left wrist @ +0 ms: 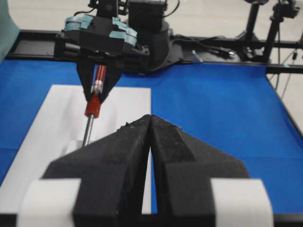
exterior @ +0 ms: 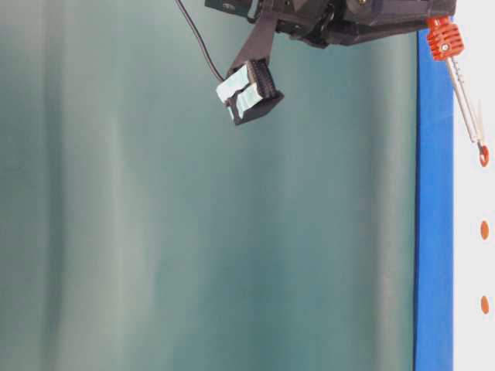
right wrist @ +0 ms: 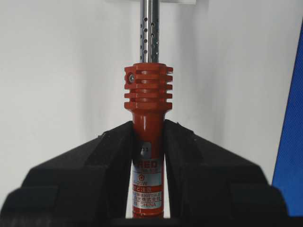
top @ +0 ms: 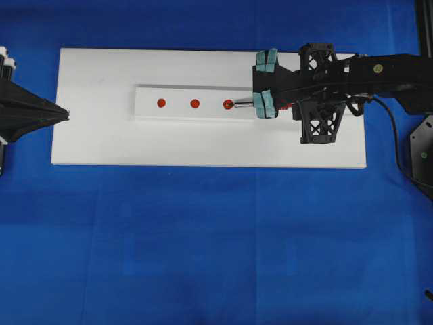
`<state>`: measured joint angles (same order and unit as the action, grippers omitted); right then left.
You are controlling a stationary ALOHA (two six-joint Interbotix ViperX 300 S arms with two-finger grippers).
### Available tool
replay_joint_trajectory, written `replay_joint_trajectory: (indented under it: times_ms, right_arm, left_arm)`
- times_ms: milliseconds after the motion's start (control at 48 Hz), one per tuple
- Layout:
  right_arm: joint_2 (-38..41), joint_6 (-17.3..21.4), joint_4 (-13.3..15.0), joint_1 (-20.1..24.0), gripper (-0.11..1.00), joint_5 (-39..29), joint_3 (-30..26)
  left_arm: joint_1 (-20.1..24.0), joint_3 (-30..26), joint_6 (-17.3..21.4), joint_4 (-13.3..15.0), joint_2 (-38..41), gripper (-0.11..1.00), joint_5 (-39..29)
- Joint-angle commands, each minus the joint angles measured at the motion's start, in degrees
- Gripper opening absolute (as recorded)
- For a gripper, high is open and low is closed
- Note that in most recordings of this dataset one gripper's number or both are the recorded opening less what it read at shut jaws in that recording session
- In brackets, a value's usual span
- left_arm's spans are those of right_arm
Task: Touch the tip of the soldering iron to the mark.
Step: 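Lift the iron and carry it back toward the front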
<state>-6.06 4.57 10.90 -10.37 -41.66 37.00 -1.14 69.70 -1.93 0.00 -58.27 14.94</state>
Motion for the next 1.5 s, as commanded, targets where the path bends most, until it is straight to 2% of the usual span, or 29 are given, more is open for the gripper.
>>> replay_joint_trajectory:
  times_ms: [0,271,750,1208,1354,1479]
  right_arm:
    - [-1.23,0.18,-0.09,0.0,0.06,-0.35,-0.88]
    - [-5.8,0.35,-0.18,0.53,0.06,-3.25,-2.37]
    - [-12.66,0.26,0.09,1.76,0.06,-17.23,-11.6]
    - [-13.1,0.62,-0.09,1.85,0.06,-17.67,-11.87]
    - [-13.18,4.31,-0.44,3.08,0.06,-17.84,-11.69]
    - [-13.89,8.17,-0.44,6.94,0.06,-17.75,-11.07]
  left_arm:
    - [-0.18,-0.7,0.0,-0.09,0.18,0.0,0.26]
    - [-0.18,-0.79,0.0,-0.09,0.26,0.0,0.44]
    - [-0.18,-0.79,0.0,-0.09,0.26,0.0,0.44]
    - [-0.18,-0.7,-0.09,-0.09,0.18,0.0,0.26]
    - [-0.18,-0.7,-0.09,-0.09,0.26,0.0,0.26]
    - [-0.18,-0.79,-0.09,-0.09,0.26,0.0,0.26]
